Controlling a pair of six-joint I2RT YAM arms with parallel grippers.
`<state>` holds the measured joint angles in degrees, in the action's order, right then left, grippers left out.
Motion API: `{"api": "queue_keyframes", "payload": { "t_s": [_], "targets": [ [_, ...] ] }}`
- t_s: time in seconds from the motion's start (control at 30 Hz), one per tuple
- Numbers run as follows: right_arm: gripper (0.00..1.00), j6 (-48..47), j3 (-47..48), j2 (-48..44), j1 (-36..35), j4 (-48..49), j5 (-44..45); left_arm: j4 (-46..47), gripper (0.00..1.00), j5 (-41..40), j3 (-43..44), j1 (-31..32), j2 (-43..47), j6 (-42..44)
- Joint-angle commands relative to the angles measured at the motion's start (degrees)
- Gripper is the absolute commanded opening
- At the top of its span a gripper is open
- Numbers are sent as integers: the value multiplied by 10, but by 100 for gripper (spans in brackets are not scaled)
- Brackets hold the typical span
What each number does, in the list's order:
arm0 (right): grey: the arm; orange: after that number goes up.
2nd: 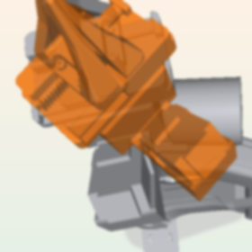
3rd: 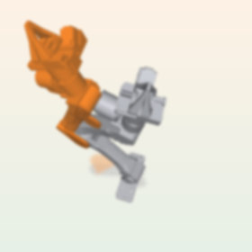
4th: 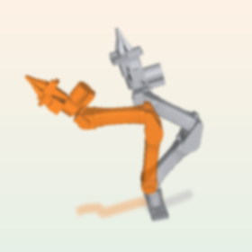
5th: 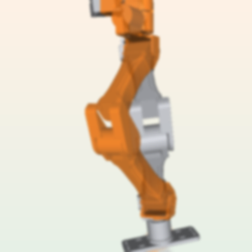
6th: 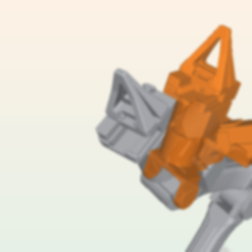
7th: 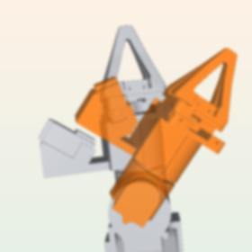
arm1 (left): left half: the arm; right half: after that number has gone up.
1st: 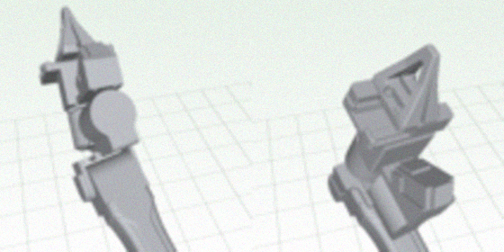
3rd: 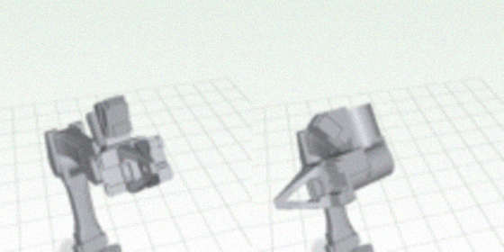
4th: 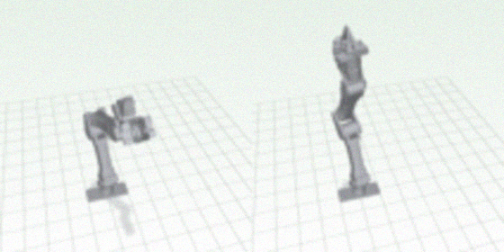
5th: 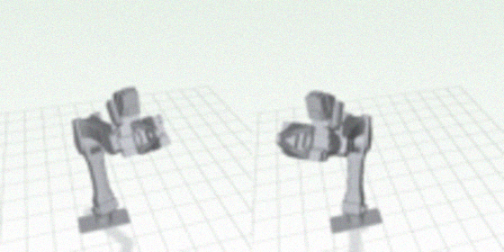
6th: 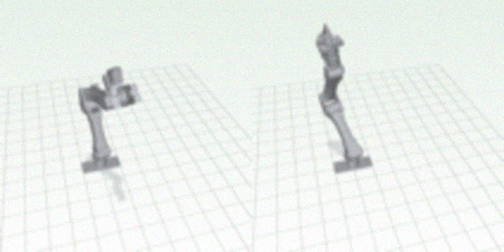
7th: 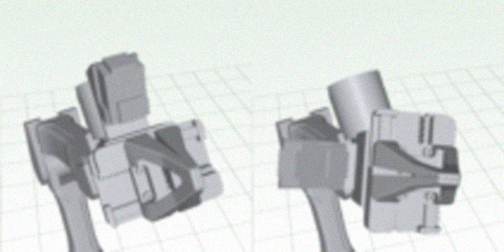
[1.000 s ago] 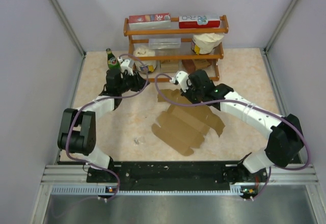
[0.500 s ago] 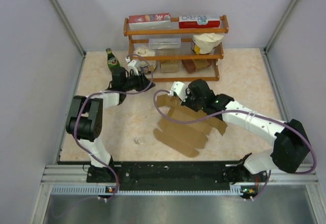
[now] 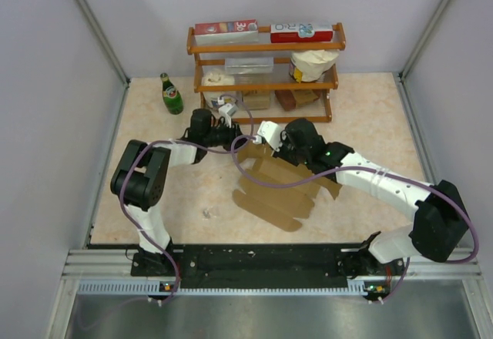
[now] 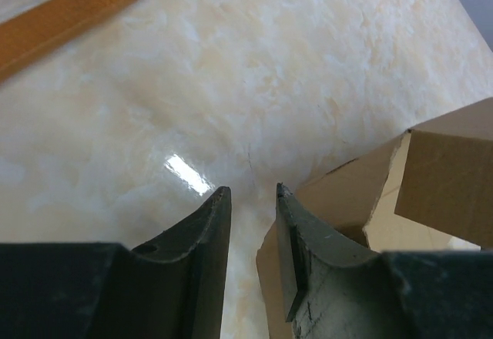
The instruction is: Fold the paper box
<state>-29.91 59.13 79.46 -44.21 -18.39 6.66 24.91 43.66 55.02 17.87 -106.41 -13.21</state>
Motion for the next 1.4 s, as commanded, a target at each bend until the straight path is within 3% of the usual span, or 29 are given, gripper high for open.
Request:
{"api": "queue_keyframes", "payload": {
  "t_s": [0.0, 0.27, 0.5, 1.37],
  "targets": [
    [0, -6, 12, -9, -7, 30, 15, 34, 34, 28, -21, 3, 4, 18],
    [0, -4, 12, 1, -7, 37, 19, 80, 35, 52, -75, 8, 25, 19],
    [0, -9, 0, -1, -7, 43, 15, 175, 35, 63, -124, 9, 36, -9],
    [0, -61, -78, -2, -14, 114, 28, 378, 38, 130, -166, 10, -10, -69]
  ]
}}
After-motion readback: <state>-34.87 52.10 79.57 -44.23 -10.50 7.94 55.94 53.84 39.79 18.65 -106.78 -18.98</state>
